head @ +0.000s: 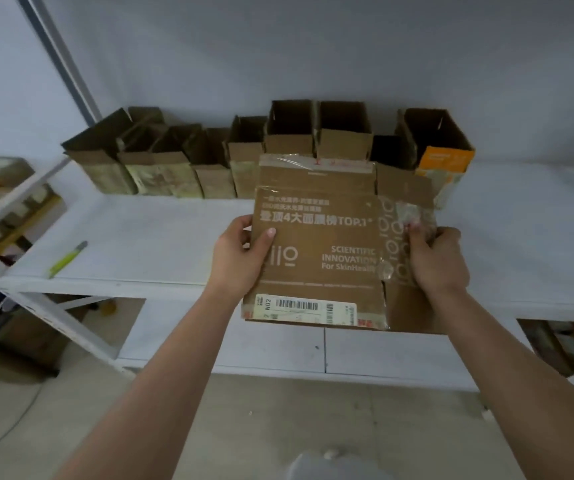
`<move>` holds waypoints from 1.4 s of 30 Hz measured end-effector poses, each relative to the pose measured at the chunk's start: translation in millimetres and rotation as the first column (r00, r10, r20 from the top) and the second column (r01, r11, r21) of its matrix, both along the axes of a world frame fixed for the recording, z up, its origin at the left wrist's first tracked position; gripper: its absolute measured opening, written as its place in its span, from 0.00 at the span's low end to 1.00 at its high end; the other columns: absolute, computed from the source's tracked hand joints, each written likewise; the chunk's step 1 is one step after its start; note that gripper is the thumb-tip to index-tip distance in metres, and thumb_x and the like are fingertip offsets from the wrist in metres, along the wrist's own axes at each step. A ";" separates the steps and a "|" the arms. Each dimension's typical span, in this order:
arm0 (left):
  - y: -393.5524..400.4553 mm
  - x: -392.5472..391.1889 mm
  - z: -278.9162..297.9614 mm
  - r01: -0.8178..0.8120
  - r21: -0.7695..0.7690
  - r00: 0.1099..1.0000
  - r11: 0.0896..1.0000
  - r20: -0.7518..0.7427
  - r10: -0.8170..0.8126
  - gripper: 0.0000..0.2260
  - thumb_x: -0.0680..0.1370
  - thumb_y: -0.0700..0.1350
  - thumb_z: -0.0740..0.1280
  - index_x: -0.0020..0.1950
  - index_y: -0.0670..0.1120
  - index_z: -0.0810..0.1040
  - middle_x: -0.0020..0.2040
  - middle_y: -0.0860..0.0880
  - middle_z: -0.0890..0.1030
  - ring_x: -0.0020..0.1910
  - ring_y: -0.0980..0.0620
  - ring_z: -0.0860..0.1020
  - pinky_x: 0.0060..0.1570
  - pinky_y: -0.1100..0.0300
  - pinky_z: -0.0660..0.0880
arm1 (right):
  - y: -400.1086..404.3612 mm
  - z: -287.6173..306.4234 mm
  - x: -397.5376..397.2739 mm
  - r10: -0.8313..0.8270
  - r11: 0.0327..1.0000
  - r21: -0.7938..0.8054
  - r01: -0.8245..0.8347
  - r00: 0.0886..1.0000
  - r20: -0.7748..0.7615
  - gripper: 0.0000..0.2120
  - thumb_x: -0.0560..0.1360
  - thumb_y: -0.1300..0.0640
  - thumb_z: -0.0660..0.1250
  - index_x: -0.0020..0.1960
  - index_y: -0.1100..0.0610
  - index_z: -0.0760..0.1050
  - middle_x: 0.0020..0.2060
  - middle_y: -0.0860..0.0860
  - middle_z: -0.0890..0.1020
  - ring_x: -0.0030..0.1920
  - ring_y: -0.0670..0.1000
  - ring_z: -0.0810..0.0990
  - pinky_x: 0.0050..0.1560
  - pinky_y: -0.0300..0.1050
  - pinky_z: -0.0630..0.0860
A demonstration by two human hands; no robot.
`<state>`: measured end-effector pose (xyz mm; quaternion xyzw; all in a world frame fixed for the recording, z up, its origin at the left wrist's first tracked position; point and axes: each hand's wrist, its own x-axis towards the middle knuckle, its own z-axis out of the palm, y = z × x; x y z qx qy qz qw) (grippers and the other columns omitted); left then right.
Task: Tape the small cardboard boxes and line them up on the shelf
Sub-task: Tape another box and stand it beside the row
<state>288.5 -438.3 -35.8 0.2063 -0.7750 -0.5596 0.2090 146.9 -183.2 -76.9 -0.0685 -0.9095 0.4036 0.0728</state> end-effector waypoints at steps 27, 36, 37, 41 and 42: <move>-374.7 -0.2 15.2 -0.144 0.325 0.981 0.935 -0.078 0.178 0.18 0.80 0.62 0.57 0.50 0.53 0.81 0.44 0.54 0.86 0.41 0.56 0.85 0.35 0.64 0.79 | -393.8 36.3 40.1 0.096 0.893 -0.396 -0.215 0.950 -0.298 0.27 0.79 0.36 0.55 0.72 0.51 0.59 0.60 0.42 0.75 0.57 0.43 0.75 0.56 0.43 0.64; -430.5 5.1 4.5 0.053 0.459 0.995 0.887 -0.095 -0.010 0.20 0.83 0.57 0.56 0.47 0.50 0.84 0.45 0.47 0.85 0.46 0.50 0.84 0.44 0.57 0.80 | -444.0 30.2 69.5 0.091 0.696 -0.688 -0.204 0.976 -0.196 0.12 0.83 0.58 0.56 0.64 0.55 0.71 0.48 0.47 0.80 0.44 0.37 0.80 0.47 0.36 0.75; -431.7 5.8 1.4 0.066 0.484 0.995 0.872 -0.093 -0.024 0.19 0.83 0.55 0.56 0.46 0.50 0.83 0.44 0.47 0.85 0.44 0.49 0.84 0.42 0.58 0.80 | -446.3 31.4 70.5 0.085 0.679 -0.710 -0.188 0.980 -0.177 0.11 0.83 0.57 0.55 0.62 0.55 0.72 0.46 0.47 0.80 0.43 0.37 0.80 0.47 0.38 0.74; -429.0 12.5 -7.7 0.166 0.531 0.985 0.831 -0.120 -0.121 0.13 0.84 0.47 0.56 0.54 0.45 0.80 0.44 0.45 0.85 0.44 0.47 0.85 0.42 0.55 0.81 | -453.5 31.2 79.5 0.138 0.534 -0.836 -0.121 0.989 -0.055 0.22 0.84 0.47 0.50 0.54 0.59 0.78 0.42 0.53 0.85 0.43 0.49 0.84 0.42 0.41 0.80; -428.6 14.0 -8.5 0.213 0.531 0.977 0.820 -0.137 -0.165 0.14 0.84 0.48 0.56 0.58 0.44 0.78 0.46 0.44 0.85 0.47 0.45 0.84 0.44 0.53 0.81 | -453.9 31.9 81.5 0.150 0.486 -0.868 -0.104 0.988 -0.035 0.24 0.84 0.45 0.49 0.50 0.58 0.78 0.37 0.51 0.86 0.39 0.48 0.85 0.36 0.39 0.80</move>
